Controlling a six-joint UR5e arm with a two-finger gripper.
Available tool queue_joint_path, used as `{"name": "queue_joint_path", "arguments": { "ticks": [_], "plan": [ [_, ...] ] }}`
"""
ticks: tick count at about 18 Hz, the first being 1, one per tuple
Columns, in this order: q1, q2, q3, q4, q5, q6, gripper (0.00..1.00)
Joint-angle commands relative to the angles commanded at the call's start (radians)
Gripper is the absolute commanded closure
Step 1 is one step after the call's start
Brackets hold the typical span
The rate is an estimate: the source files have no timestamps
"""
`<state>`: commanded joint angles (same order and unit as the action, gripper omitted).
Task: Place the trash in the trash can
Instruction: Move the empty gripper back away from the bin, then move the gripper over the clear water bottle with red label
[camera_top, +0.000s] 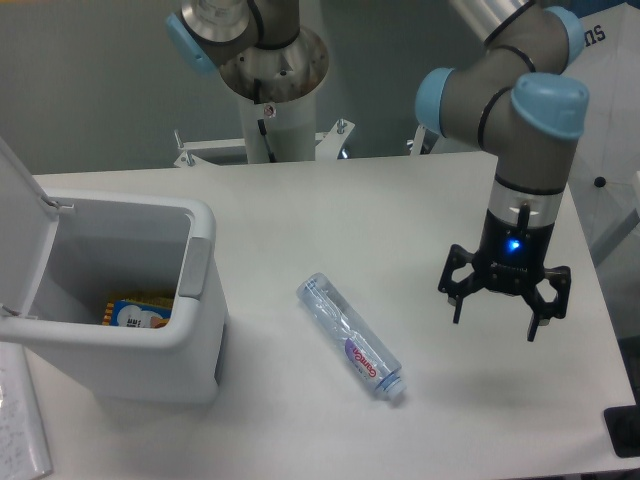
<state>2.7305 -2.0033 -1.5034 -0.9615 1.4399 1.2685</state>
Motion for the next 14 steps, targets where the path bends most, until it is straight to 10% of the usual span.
{"name": "queue_joint_path", "arguments": {
  "ticks": [14],
  "plan": [
    [-0.037,-0.032,0.026,-0.026,0.099,0.002,0.0]
  ]
}}
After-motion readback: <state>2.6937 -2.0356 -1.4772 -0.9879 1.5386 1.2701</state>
